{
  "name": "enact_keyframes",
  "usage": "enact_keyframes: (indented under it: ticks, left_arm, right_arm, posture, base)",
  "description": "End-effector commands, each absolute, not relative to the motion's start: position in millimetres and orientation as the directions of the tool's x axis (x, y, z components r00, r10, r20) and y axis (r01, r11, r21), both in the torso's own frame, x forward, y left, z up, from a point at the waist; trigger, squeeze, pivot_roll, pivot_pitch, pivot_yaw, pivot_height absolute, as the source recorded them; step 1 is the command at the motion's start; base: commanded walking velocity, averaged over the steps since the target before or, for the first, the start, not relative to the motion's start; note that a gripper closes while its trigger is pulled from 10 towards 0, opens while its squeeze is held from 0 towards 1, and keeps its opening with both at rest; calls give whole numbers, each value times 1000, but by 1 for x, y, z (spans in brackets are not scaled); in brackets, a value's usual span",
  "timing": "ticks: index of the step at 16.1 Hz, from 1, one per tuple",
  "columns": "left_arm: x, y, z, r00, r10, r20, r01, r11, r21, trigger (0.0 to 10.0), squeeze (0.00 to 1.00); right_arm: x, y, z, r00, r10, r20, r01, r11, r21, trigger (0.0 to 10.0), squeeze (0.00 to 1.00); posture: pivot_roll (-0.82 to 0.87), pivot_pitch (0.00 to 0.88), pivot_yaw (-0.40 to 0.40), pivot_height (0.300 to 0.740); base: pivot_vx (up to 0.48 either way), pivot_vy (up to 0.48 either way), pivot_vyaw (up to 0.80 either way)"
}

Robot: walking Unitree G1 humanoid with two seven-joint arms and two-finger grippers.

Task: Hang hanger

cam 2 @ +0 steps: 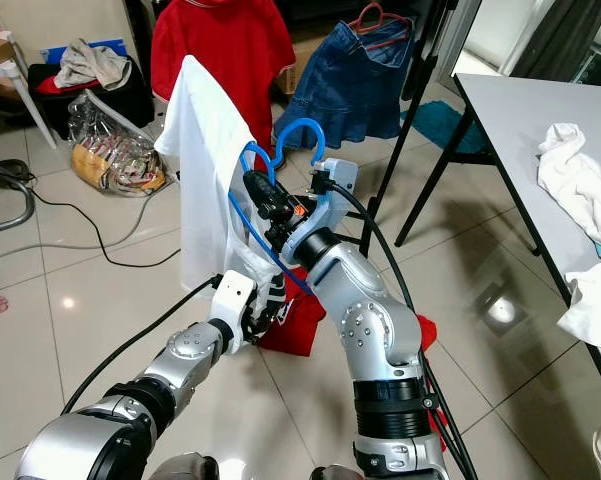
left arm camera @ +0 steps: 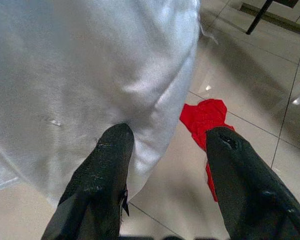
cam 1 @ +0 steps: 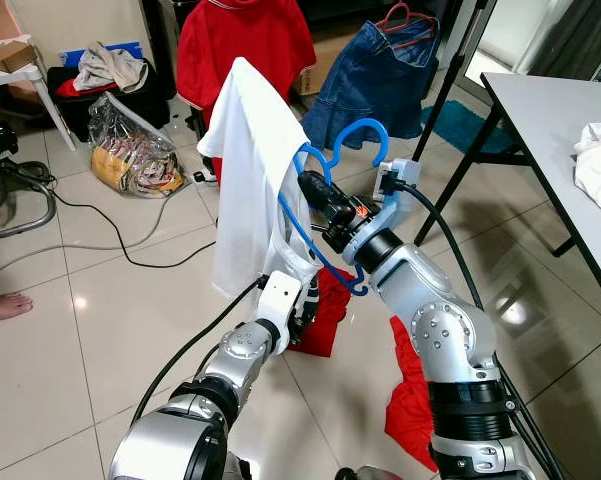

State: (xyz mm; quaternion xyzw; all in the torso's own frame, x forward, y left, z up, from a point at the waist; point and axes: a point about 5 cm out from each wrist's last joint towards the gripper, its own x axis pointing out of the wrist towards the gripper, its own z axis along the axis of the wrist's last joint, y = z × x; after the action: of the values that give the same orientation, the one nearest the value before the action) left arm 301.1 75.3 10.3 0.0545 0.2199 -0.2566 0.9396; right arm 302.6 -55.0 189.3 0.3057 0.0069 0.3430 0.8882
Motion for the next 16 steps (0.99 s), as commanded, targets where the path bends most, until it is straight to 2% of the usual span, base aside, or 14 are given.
enact_keyframes:
  ticks: [1, 7, 8, 9, 10, 16]
  left_arm:
    - [303, 74, 12, 768, -456, -449, 509, 861, -5, 10000, 0]
    - [304, 76, 14, 777, -457, -433, 498, 867, -22, 10000, 0]
    - [304, 76, 13, 776, -459, -432, 499, 866, -23, 6824, 0]
    - [304, 75, 13, 776, -460, -431, 500, 866, -24, 2667, 0]
    - [304, 75, 13, 776, -464, -428, 502, 864, -26, 0, 0]
    - [301, 71, 15, 768, -511, -387, 535, 843, -51, 0, 0]
  right_arm:
    - [299, -55, 206, 733, 623, 273, -657, 545, 521, 10000, 0]
    - [297, -55, 207, 726, 627, 282, -664, 532, 525, 10000, 0]
    - [297, -55, 207, 727, 626, 282, -663, 533, 527, 10000, 0]
    - [297, -55, 207, 729, 625, 280, -661, 534, 527, 10000, 0]
    - [298, -56, 206, 731, 624, 277, -658, 537, 528, 10000, 0]
    - [300, -59, 202, 745, 613, 262, -642, 555, 529, 10000, 0]
  posture:
    - [9, 59, -11, 740]
    - [10, 62, -8, 740]
    - [10, 62, -7, 740]
    - [10, 62, -7, 740]
    - [10, 62, -7, 740]
    - [11, 59, -10, 740]
  base:
    - [0, 0, 0]
    - [0, 0, 0]
    - [0, 0, 0]
    - [0, 0, 0]
    - [0, 0, 0]
    - [0, 0, 0]
